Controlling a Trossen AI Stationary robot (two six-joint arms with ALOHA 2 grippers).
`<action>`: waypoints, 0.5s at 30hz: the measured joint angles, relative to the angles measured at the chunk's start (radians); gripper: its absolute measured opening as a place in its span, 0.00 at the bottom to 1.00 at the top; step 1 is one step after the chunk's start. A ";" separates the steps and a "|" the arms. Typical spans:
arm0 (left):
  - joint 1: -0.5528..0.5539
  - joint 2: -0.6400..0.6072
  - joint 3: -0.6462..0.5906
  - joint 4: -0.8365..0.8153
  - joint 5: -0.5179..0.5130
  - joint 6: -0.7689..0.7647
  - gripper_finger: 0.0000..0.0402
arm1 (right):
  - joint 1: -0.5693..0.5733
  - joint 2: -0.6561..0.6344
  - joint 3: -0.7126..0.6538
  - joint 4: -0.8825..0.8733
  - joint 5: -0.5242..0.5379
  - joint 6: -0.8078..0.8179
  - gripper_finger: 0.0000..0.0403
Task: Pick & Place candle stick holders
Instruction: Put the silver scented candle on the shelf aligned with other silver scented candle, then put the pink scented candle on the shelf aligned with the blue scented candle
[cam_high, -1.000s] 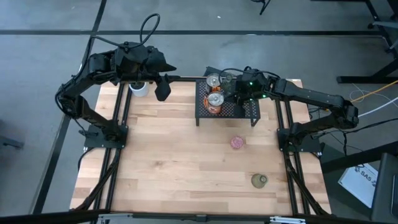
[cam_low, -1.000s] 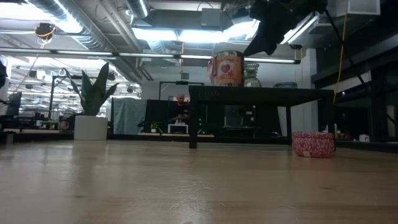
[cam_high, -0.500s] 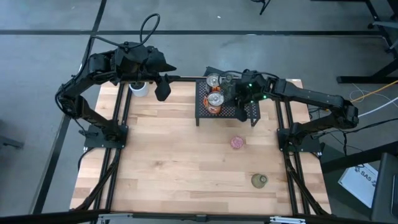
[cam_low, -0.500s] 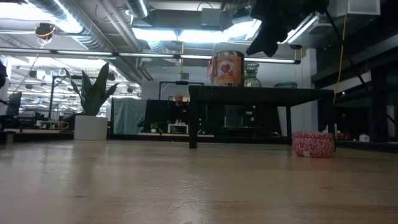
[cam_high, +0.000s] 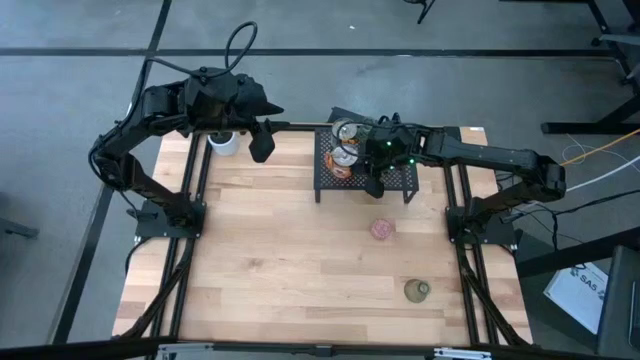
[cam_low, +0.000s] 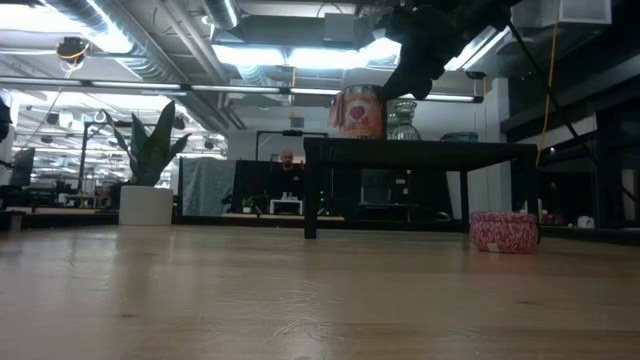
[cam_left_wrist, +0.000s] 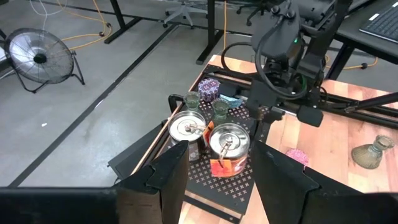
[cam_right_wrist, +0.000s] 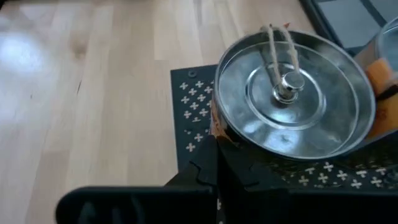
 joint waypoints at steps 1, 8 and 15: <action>0.000 0.000 0.000 0.000 0.000 0.000 0.42 | 0.000 0.000 0.000 0.003 0.004 0.000 0.00; 0.000 0.000 0.000 0.000 0.000 0.000 0.42 | 0.000 -0.003 0.000 0.004 -0.018 0.003 0.00; 0.000 0.000 0.000 0.000 0.001 0.000 0.42 | 0.006 -0.026 0.050 -0.098 -0.102 -0.001 0.00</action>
